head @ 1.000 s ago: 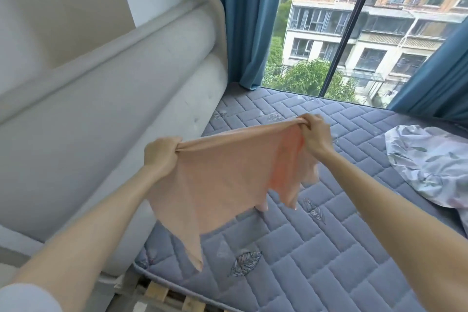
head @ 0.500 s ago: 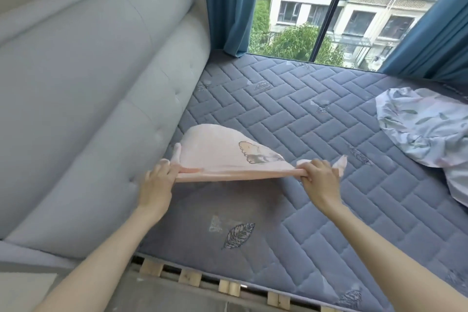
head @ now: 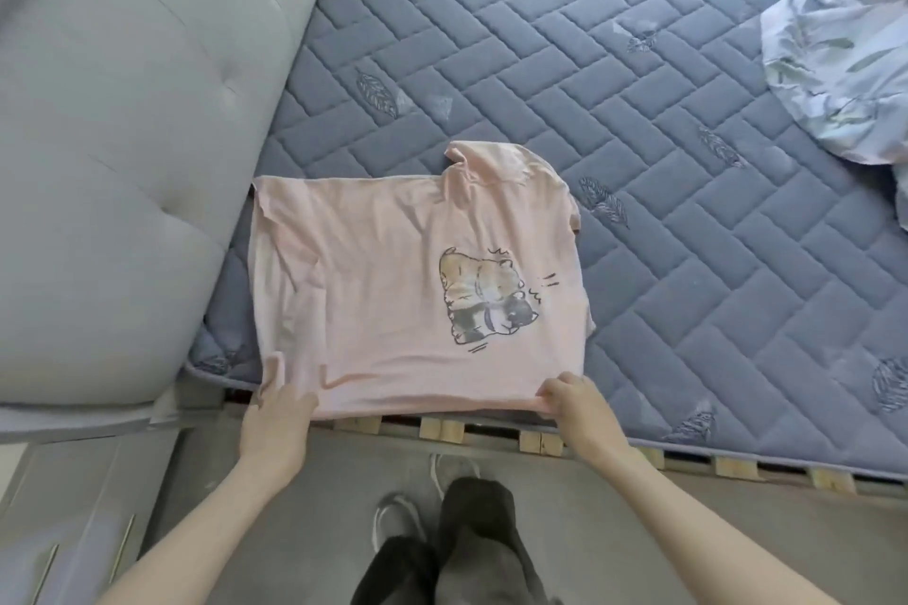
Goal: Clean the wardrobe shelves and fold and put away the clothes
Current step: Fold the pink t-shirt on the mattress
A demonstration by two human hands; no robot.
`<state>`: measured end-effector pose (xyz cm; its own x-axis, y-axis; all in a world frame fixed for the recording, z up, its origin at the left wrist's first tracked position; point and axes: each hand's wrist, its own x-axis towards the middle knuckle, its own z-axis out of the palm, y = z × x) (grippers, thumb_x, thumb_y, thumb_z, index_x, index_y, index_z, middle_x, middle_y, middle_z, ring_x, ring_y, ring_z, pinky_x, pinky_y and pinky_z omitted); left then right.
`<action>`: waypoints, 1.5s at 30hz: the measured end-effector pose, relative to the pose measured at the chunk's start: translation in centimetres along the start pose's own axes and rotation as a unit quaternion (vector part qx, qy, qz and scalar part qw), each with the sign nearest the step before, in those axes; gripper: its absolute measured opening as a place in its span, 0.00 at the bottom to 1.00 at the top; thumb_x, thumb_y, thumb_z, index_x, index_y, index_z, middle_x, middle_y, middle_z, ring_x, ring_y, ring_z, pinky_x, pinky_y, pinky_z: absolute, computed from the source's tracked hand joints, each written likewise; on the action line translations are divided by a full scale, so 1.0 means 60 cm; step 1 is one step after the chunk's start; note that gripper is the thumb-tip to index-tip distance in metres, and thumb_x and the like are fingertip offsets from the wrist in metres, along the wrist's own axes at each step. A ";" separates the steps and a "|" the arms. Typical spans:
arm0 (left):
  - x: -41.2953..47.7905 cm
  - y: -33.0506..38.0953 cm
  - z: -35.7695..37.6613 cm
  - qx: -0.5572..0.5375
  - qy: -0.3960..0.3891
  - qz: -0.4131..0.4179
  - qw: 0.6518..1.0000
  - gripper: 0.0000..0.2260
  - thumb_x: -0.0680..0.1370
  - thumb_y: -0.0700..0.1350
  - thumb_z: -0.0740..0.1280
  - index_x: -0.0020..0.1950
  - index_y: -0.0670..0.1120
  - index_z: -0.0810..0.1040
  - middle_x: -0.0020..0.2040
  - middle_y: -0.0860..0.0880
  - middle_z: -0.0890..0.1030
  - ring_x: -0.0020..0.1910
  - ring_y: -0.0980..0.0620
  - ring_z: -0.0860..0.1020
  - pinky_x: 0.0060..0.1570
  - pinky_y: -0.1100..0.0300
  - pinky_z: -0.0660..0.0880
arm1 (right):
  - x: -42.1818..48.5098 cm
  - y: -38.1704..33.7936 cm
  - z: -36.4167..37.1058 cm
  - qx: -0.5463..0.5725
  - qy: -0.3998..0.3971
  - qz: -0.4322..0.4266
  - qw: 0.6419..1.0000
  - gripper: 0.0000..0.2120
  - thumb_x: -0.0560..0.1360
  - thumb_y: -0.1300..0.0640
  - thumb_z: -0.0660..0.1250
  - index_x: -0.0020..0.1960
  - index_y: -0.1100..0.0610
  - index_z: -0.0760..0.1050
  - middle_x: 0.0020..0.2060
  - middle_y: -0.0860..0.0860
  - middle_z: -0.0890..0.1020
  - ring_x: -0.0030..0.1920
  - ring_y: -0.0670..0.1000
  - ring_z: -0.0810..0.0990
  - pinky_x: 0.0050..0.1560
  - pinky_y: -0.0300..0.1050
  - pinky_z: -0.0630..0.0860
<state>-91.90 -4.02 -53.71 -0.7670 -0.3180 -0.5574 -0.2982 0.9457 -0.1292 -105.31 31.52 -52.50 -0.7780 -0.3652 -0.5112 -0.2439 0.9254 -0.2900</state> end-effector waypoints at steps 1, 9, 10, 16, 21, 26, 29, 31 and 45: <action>0.000 0.007 0.015 -0.001 -0.018 0.004 1.000 0.20 0.78 0.35 0.57 0.67 0.52 0.69 0.71 0.44 0.65 0.77 0.41 0.51 0.55 0.54 0.72 | -0.002 0.002 0.015 0.013 -0.015 -0.005 1.000 0.22 0.70 0.71 0.60 0.58 0.53 0.76 0.54 0.51 0.76 0.56 0.55 0.72 0.51 0.48 0.71; 0.006 0.156 0.052 -0.118 0.015 0.121 0.986 0.31 0.74 0.45 0.68 0.76 0.53 0.60 0.70 0.49 0.67 0.64 0.45 0.71 0.53 0.52 0.72 | -0.004 0.034 0.046 0.294 0.024 0.098 0.951 0.15 0.76 0.62 0.61 0.56 0.48 0.78 0.52 0.47 0.82 0.50 0.46 0.78 0.46 0.33 0.71; 0.008 0.183 0.053 -0.143 0.023 0.148 0.978 0.33 0.71 0.45 0.72 0.74 0.53 0.64 0.69 0.49 0.69 0.63 0.44 0.73 0.52 0.51 0.74 | 0.007 0.050 0.049 0.310 0.066 0.131 0.939 0.15 0.76 0.64 0.60 0.58 0.51 0.78 0.54 0.48 0.82 0.51 0.47 0.78 0.47 0.36 0.70; 0.030 0.328 0.081 -0.238 0.033 0.264 0.934 0.42 0.60 0.44 0.77 0.71 0.57 0.63 0.64 0.52 0.72 0.61 0.49 0.74 0.56 0.55 0.73 | 0.096 0.147 0.059 0.325 0.106 0.239 0.909 0.19 0.78 0.66 0.57 0.68 0.59 0.70 0.63 0.51 0.76 0.60 0.51 0.74 0.60 0.40 0.67; 0.053 0.403 0.145 -0.155 0.047 0.283 0.945 0.53 0.49 0.42 0.80 0.72 0.56 0.64 0.69 0.46 0.67 0.67 0.43 0.69 0.59 0.45 0.75 | 0.200 0.197 0.087 0.447 0.072 0.298 0.840 0.16 0.80 0.61 0.58 0.67 0.57 0.72 0.55 0.51 0.80 0.50 0.51 0.77 0.56 0.49 0.77; 0.089 0.446 0.185 -0.082 0.141 0.294 0.942 0.36 0.71 0.34 0.66 0.74 0.59 0.60 0.67 0.42 0.75 0.64 0.37 0.74 0.59 0.37 0.73 | 0.245 0.193 0.097 0.498 0.075 0.273 0.820 0.06 0.77 0.56 0.66 0.44 0.57 0.74 0.33 0.48 0.76 0.31 0.45 0.70 0.26 0.33 0.67; 0.092 0.451 0.204 -0.077 0.161 0.286 0.941 0.28 0.71 0.34 0.57 0.67 0.56 0.66 0.63 0.40 0.78 0.62 0.33 0.75 0.53 0.33 0.74 | 0.240 0.199 0.104 0.509 0.095 0.247 0.819 0.06 0.78 0.58 0.64 0.42 0.54 0.71 0.38 0.50 0.77 0.37 0.48 0.72 0.38 0.41 0.71; 0.085 0.454 0.198 -0.097 0.159 0.282 0.941 0.26 0.66 0.38 0.58 0.63 0.54 0.68 0.63 0.40 0.77 0.64 0.32 0.73 0.55 0.31 0.72 | 0.230 0.214 0.100 0.509 0.137 0.237 0.816 0.05 0.78 0.59 0.60 0.44 0.53 0.67 0.41 0.51 0.75 0.41 0.48 0.73 0.44 0.45 0.71; 0.074 0.426 0.154 -0.419 0.008 0.167 0.892 0.16 0.76 0.34 0.58 0.60 0.46 0.76 0.62 0.45 0.79 0.73 0.45 0.66 0.73 0.50 0.54 | 0.138 0.269 0.095 0.514 -0.046 0.220 0.828 0.26 0.74 0.49 0.72 0.60 0.69 0.76 0.57 0.60 0.82 0.60 0.59 0.79 0.62 0.58 0.75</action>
<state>-97.71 19.38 -67.05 -0.8988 -0.0344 -0.4370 -0.3661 0.6070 0.7053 -112.36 42.89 -66.02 -0.6016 -0.0665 -0.7960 0.7096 0.4131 -0.5708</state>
